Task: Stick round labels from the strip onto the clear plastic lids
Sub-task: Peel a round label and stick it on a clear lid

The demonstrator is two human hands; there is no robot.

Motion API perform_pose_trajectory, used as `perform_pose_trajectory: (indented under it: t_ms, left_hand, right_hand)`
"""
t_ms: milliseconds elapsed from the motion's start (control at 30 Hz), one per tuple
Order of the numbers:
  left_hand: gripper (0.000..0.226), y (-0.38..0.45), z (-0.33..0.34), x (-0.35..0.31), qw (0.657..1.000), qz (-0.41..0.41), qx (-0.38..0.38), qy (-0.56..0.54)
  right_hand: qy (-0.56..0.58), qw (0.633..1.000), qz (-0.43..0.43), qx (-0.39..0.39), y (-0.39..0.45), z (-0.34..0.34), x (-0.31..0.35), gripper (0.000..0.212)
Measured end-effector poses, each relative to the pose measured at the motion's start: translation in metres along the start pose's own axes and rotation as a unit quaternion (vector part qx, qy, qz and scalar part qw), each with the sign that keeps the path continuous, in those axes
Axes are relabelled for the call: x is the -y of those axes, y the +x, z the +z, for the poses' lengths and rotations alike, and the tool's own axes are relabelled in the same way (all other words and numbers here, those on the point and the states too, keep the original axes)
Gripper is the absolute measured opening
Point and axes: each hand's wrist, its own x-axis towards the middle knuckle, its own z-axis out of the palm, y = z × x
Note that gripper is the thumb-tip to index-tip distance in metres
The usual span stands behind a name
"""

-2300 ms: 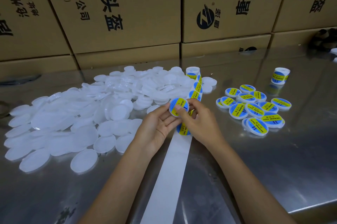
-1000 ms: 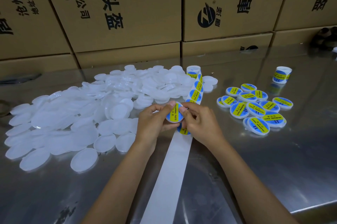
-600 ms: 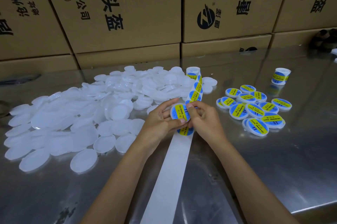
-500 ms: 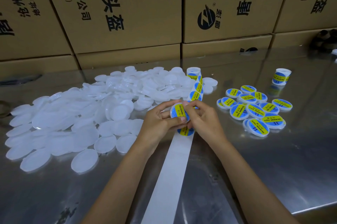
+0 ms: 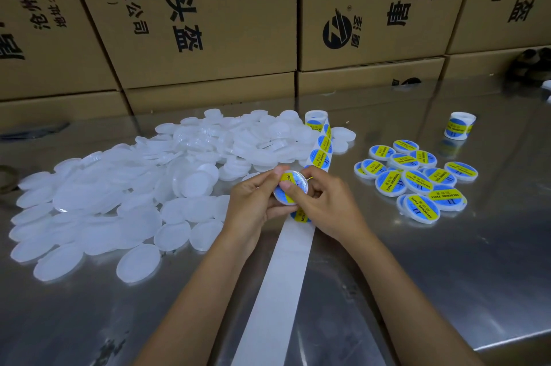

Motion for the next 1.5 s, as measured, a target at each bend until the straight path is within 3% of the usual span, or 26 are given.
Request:
perform_pose_trajectory:
  t_ms: [133, 333, 533, 667, 767, 967, 1133, 1267, 1400, 1500]
  left_hand:
    - [0.024, 0.002, 0.001, 0.002, 0.999, 0.006, 0.039, 0.027]
    - [0.047, 0.002, 0.002, 0.003, 0.989, 0.026, 0.110, 0.093]
    - [0.041, 0.002, 0.000, 0.002, 0.993, 0.050, 0.053, 0.095]
    - [0.033, 0.005, -0.002, 0.002, 0.998, 0.050, 0.009, 0.028]
    - [0.029, 0.006, -0.003, 0.002, 0.999, 0.046, -0.019, -0.015]
    - [0.021, 0.005, -0.003, 0.002, 0.998, 0.036, -0.031, -0.051]
    - [0.020, 0.007, -0.003, 0.002, 0.998, 0.053, 0.000, 0.035]
    - [0.034, 0.005, -0.003, 0.004, 0.994, 0.064, 0.043, 0.079]
    - [0.030, 0.007, -0.006, 0.002, 0.997, 0.078, 0.005, 0.025]
    - [0.021, 0.008, -0.008, 0.003, 0.996, 0.078, -0.037, -0.006]
  right_hand:
    - [0.003, 0.999, 0.015, -0.050, 0.003, -0.003, -0.004, 0.035]
    - [0.021, 0.996, 0.043, -0.081, 0.006, -0.004, -0.007, 0.046]
    - [0.062, 0.995, 0.060, -0.054, 0.005, -0.003, -0.003, 0.044]
    - [0.116, 0.990, 0.081, 0.004, 0.003, -0.001, 0.002, 0.028]
    - [0.111, 0.990, 0.082, -0.001, 0.003, 0.001, 0.004, 0.033]
    - [0.087, 0.995, 0.047, -0.016, 0.002, 0.004, 0.003, 0.038]
    - [0.065, 0.995, 0.034, -0.067, 0.002, 0.002, -0.002, 0.031]
    - [0.074, 0.991, 0.044, -0.099, 0.005, -0.003, -0.002, 0.025]
    - [0.107, 0.991, 0.056, -0.057, 0.005, -0.002, 0.001, 0.023]
    - [0.055, 0.997, 0.046, -0.032, 0.002, 0.003, 0.002, 0.031]
